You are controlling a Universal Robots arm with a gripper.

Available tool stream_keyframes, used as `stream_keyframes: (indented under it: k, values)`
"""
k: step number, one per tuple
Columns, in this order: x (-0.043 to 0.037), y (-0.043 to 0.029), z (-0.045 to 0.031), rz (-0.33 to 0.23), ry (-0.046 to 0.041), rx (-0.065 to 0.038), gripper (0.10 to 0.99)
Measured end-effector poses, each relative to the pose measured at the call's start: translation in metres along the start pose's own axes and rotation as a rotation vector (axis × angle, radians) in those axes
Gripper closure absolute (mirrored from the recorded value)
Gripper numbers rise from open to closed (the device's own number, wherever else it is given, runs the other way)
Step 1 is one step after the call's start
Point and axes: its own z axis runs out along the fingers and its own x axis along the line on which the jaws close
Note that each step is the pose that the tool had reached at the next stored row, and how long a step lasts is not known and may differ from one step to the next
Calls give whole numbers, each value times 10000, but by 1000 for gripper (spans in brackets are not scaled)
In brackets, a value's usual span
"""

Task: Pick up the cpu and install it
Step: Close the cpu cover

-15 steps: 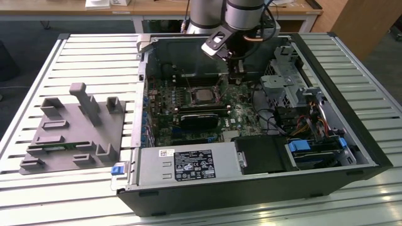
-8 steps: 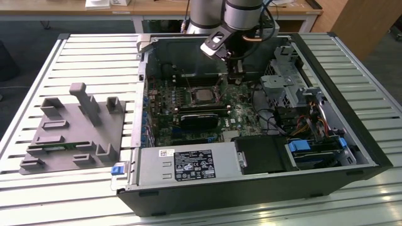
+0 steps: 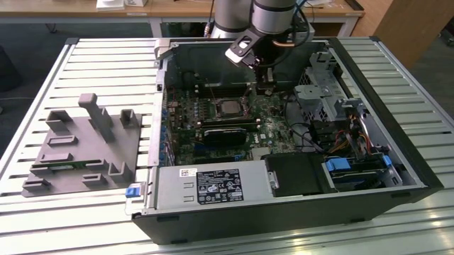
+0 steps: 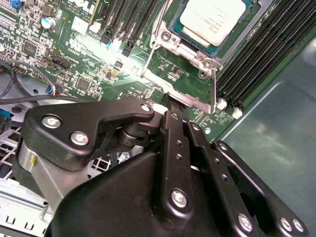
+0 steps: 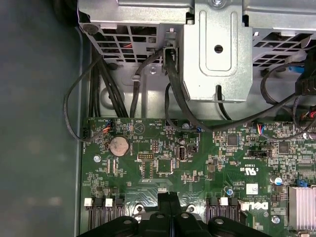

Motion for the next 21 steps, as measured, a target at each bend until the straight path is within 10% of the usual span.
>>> stream_keyframes:
  k: [21]
  values:
    - [0,-51,-2,0,2,0,980]
